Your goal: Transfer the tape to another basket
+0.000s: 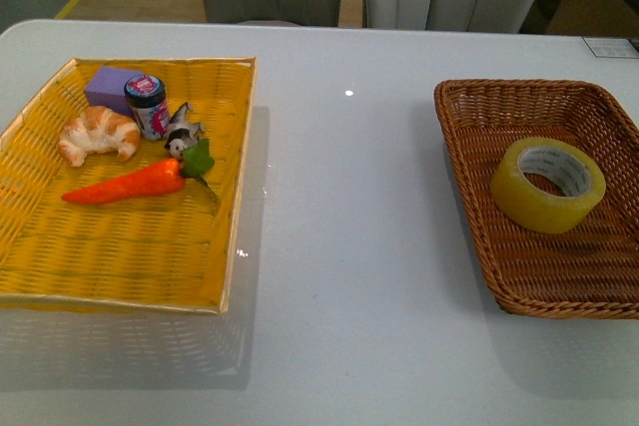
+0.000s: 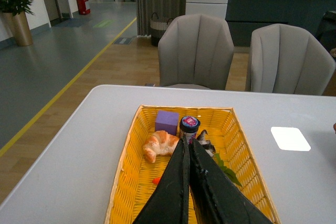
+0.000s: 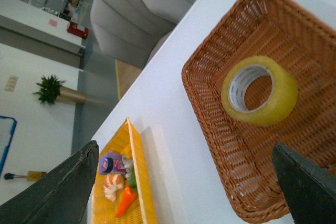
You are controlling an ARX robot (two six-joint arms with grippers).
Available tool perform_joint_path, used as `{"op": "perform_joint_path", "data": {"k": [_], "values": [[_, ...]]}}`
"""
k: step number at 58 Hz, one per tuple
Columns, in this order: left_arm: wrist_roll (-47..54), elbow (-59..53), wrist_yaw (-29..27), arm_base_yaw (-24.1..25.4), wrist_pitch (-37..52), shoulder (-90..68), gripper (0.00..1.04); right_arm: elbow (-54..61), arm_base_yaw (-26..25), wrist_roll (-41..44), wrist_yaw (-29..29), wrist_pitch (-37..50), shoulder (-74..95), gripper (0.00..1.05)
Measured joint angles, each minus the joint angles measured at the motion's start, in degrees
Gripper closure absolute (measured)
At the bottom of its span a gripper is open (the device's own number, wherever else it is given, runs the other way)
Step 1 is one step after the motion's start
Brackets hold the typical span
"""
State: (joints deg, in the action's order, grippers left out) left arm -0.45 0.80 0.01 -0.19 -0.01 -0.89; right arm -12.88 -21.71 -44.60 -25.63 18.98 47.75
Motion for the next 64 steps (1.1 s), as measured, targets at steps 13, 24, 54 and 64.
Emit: {"op": "perform_joint_path", "data": {"k": [13, 24, 54, 64], "values": [[0.00, 0.00, -0.02, 0.00, 0.00, 0.02, 1.03, 6.75, 6.25, 36.37, 10.80, 2.64, -19.71, 0.48], [0.00, 0.00, 0.00, 0.00, 0.00, 0.02, 1.03, 9.14, 11.93, 43.08, 16.41, -0.96, -25.81, 0.89], [0.00, 0.00, 0.00, 0.00, 0.00, 0.02, 1.03, 11.61, 21.51, 44.28, 25.62, -7.02, -35.89, 1.03], [0.00, 0.00, 0.00, 0.00, 0.00, 0.02, 1.03, 11.58, 21.57, 44.30, 25.53, -16.46, -43.30, 1.03]]}}
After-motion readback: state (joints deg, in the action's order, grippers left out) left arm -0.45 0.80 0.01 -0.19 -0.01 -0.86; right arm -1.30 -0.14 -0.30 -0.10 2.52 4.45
